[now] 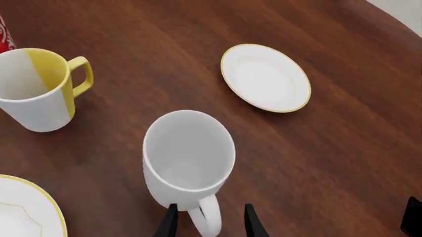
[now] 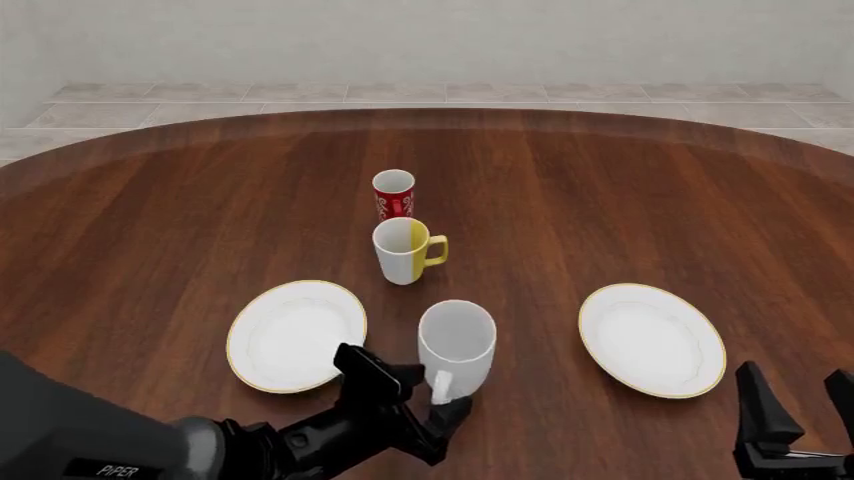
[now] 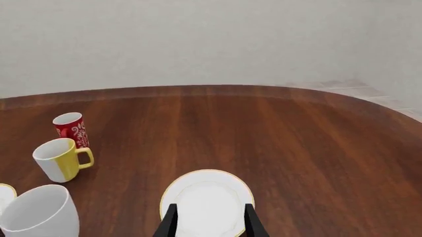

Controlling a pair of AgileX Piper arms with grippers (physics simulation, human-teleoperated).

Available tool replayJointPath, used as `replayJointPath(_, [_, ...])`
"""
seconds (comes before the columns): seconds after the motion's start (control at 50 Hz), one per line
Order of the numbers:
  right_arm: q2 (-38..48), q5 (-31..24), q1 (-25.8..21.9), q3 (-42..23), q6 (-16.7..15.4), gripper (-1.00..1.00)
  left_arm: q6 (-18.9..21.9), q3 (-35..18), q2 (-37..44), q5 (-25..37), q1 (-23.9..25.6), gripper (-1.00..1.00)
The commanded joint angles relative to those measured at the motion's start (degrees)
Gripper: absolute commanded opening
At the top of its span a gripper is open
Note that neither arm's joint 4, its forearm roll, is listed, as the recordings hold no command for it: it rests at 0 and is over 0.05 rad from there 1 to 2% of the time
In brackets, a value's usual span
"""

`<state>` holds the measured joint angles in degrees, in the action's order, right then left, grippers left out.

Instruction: Put the white mug on the left plate.

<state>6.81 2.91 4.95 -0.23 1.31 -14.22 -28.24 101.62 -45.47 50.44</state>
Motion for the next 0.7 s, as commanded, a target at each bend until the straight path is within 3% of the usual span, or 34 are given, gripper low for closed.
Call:
replayJointPath(0.02, [0.0,0.0,0.0,0.1,0.0,1.00,-0.5,0.2,1.0,-0.3,0.4,1.00])
replayJointPath(0.18, [0.3,0.2,0.0,0.0,0.0,1.00,-0.1,-0.2,2.0,-0.6,0.1,1.00])
replayJointPath(0.22, [0.8,0.6,-0.1,0.1,0.1,1.00,3.0,-0.5,1.8,0.6,-0.6,1.00])
replayJointPath(0.24, [0.9,0.7,-0.1,0.1,0.1,1.00,3.3,-0.1,1.4,0.3,-1.0,-1.00])
replayJointPath(0.28, [1.0,0.8,-0.1,0.1,0.1,1.00,2.9,0.0,0.7,0.2,0.6,-1.00])
replayJointPath(0.32, [0.8,0.5,-0.1,0.0,0.1,1.00,4.5,0.6,-0.6,0.2,-0.7,-1.00])
replayJointPath(0.7, [0.7,0.3,0.1,0.0,0.1,1.00,6.1,2.2,-3.1,-0.5,-2.1,-1.00])
